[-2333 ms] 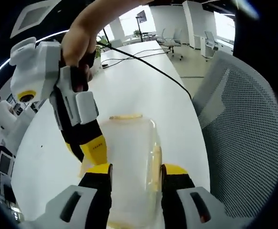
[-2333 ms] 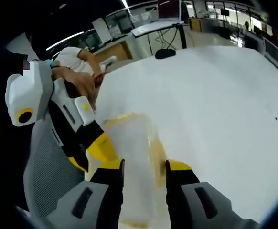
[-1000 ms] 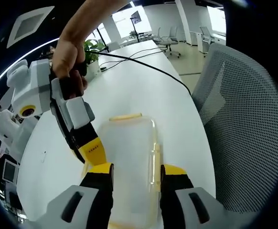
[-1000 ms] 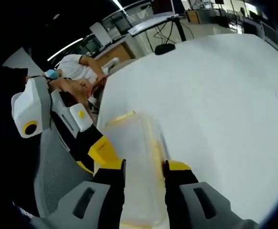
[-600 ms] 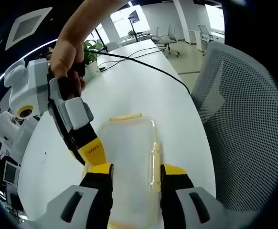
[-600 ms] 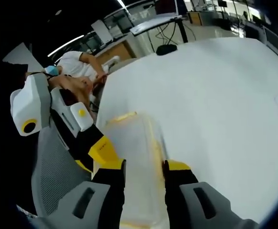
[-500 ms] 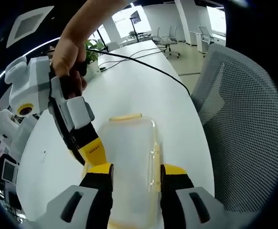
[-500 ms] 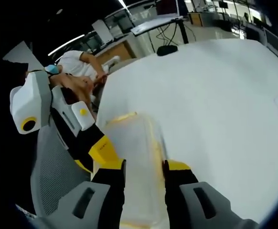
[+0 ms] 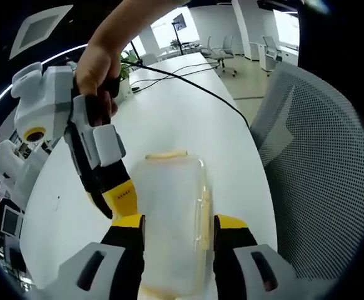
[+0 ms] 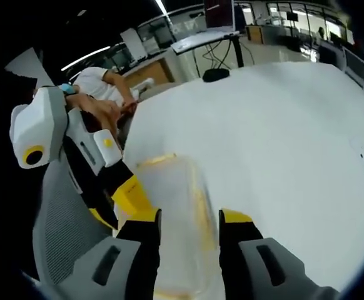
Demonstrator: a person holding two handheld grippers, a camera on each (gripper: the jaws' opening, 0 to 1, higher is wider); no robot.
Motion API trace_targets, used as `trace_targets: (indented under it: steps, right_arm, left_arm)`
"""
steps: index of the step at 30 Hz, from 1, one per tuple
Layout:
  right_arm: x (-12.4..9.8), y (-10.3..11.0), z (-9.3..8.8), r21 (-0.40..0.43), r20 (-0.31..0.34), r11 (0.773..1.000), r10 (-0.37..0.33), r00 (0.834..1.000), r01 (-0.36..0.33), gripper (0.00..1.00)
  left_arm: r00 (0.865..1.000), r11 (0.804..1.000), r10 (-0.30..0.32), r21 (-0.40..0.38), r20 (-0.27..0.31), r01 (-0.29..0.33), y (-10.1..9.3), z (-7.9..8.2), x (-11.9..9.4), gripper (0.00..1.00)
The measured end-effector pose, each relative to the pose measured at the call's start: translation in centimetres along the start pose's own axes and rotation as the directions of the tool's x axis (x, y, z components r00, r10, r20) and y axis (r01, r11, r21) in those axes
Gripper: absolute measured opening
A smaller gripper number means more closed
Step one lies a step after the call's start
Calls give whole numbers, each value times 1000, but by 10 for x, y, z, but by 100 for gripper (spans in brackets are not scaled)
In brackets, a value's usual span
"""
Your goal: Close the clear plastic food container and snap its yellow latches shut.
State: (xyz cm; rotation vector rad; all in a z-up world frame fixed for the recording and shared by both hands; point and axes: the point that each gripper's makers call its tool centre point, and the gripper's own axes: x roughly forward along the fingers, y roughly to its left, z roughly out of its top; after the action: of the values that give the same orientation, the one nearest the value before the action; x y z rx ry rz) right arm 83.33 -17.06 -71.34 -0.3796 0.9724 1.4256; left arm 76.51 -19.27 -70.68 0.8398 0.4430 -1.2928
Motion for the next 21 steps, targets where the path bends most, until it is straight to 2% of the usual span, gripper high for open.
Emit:
trace_targets:
  steps: [9, 21]
  right_arm:
    - [-14, -4, 5, -38, 40, 997, -62, 997, 64, 38]
    - [-34, -2, -4, -52, 74, 989, -137, 988, 141, 47]
  left_arm:
    - [1000, 997, 15, -70, 16, -13, 6, -4, -13, 42]
    - [999, 979, 42, -200, 30, -35, 14, -14, -30, 51]
